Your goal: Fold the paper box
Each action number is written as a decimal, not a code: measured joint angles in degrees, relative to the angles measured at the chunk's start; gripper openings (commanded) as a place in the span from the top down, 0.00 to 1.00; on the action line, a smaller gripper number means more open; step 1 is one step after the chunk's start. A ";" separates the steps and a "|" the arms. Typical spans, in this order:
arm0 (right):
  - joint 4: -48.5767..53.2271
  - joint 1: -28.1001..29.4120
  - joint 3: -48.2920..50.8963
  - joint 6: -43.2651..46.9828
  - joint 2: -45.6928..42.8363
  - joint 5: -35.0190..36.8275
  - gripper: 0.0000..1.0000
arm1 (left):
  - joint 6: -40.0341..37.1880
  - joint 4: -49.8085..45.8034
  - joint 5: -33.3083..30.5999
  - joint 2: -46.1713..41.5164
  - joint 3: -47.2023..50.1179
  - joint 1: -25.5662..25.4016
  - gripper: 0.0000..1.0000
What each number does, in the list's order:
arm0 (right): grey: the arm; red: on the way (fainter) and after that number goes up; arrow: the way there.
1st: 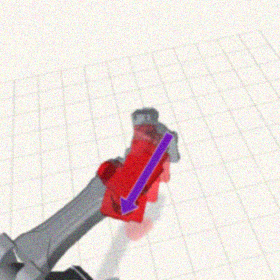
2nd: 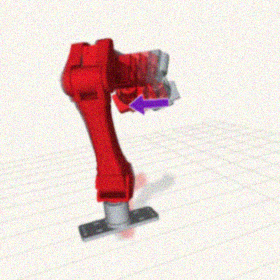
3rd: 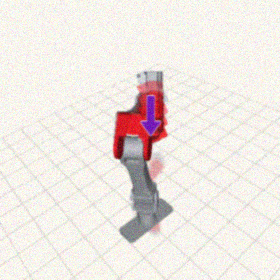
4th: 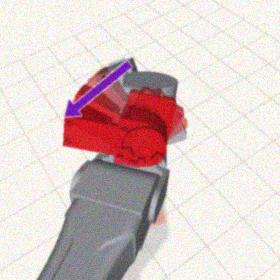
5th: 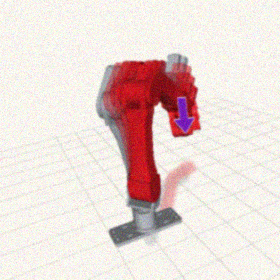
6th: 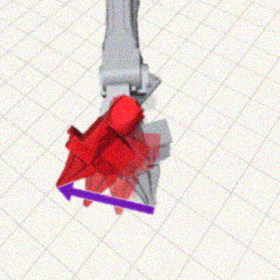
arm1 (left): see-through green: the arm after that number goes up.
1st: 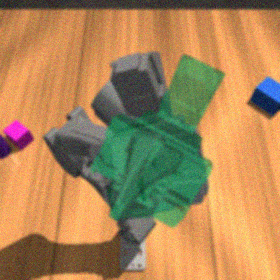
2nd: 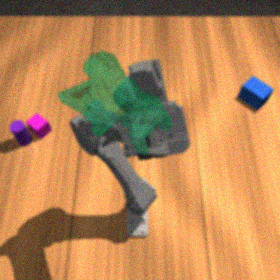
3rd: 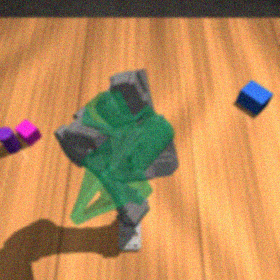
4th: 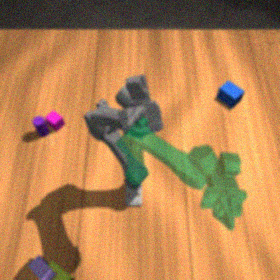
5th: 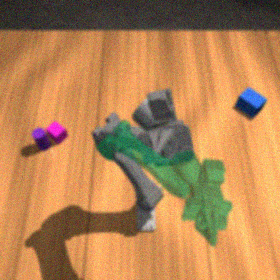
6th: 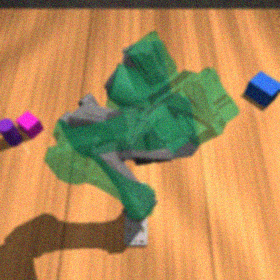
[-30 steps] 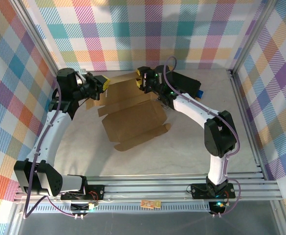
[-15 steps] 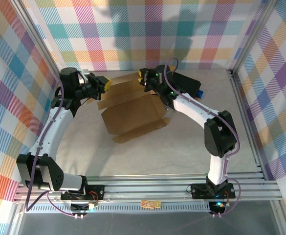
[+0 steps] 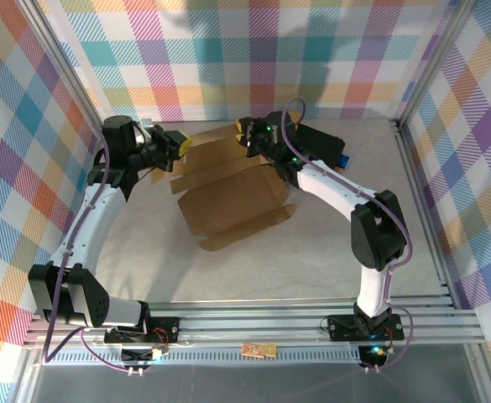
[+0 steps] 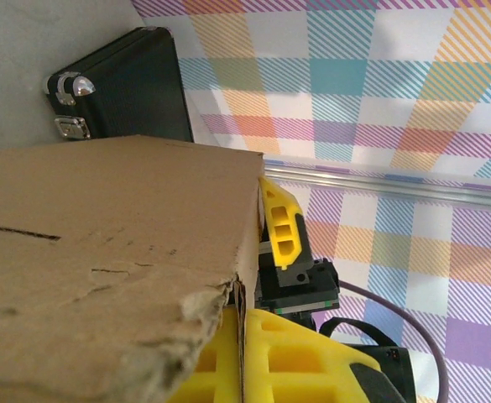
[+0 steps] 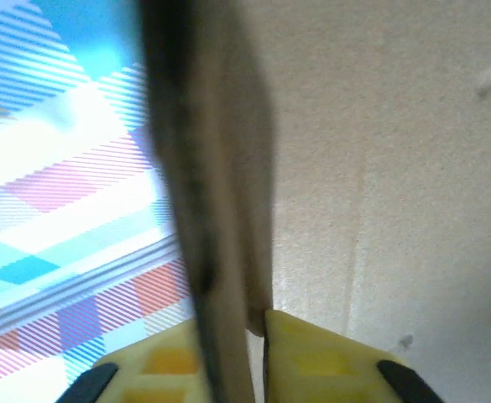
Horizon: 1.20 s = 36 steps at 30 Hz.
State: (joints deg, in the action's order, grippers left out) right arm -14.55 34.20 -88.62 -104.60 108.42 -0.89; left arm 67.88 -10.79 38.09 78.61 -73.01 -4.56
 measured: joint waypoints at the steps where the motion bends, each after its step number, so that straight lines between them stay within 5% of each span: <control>1: 0.09 0.02 0.00 0.17 0.00 0.17 1.00 | -0.02 0.02 0.00 0.00 0.00 0.00 0.93; 3: 0.04 0.15 0.00 0.17 0.00 0.35 1.00 | -0.68 -0.13 0.02 0.00 -0.04 0.07 0.69; 8: 0.31 0.68 0.00 0.20 -0.02 1.99 1.00 | -3.41 -8.39 -1.60 -0.83 -2.23 0.13 0.42; 18: 3.43 0.76 -0.35 0.26 -0.26 4.09 1.00 | -4.72 -23.89 -6.23 -9.75 -12.81 0.17 0.43; 36: 5.84 0.76 -2.49 0.24 -0.26 4.07 1.00 | -6.23 -23.02 -6.25 1.16 -13.84 -3.10 0.49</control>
State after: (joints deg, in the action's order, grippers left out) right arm -8.71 34.96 -91.11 -104.36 108.16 3.18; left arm 61.65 -33.80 31.83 79.77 -86.85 -7.66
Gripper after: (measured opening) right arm 0.047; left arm 0.513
